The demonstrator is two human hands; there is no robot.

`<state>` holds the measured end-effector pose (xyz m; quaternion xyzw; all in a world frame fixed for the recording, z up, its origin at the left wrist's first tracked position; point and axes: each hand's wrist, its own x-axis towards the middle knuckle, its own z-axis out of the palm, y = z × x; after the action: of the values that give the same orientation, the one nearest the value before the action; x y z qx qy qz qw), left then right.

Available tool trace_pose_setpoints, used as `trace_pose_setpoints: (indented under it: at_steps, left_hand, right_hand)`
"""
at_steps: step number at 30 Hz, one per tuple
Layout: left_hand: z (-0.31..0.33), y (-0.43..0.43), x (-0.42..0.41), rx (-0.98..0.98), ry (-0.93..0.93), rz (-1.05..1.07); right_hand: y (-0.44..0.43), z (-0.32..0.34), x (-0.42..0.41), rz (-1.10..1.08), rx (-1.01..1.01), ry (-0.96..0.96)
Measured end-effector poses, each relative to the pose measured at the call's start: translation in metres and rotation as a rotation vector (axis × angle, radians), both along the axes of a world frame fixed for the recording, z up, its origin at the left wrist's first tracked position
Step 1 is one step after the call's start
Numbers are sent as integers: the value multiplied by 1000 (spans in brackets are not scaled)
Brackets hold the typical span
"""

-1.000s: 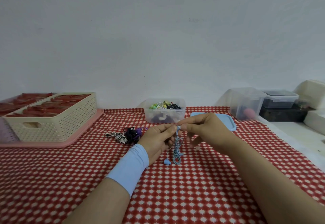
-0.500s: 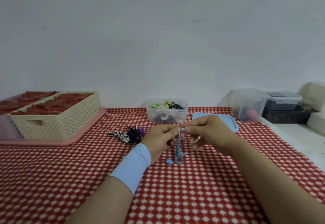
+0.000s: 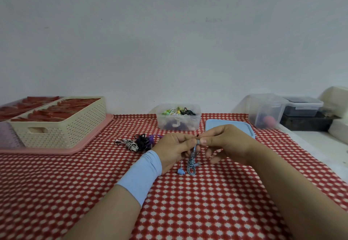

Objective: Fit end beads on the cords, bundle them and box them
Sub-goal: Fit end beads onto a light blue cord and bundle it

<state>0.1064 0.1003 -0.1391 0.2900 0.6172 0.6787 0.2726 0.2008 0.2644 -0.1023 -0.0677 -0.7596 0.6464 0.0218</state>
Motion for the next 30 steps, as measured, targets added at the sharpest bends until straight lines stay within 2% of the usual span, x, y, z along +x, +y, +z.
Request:
trace_pose_setpoints:
  at_steps: [6, 12, 17, 22, 30]
  left_hand:
    - [0, 6, 1, 64, -33, 106]
    - [4, 6, 2, 77, -104, 111]
    - [3, 10, 2, 116, -252, 175]
    - [3, 3, 0, 44, -262, 120]
    - [1, 3, -1, 1, -225, 160]
  right_hand:
    - [-5, 1, -3, -74, 62, 151]
    - [-9, -3, -3, -115, 30, 174]
    - [-15, -5, -12, -245, 325, 311]
    - [-10, -1, -6, -147, 458, 258]
    - [-10, -3, -7, -188, 422, 265]
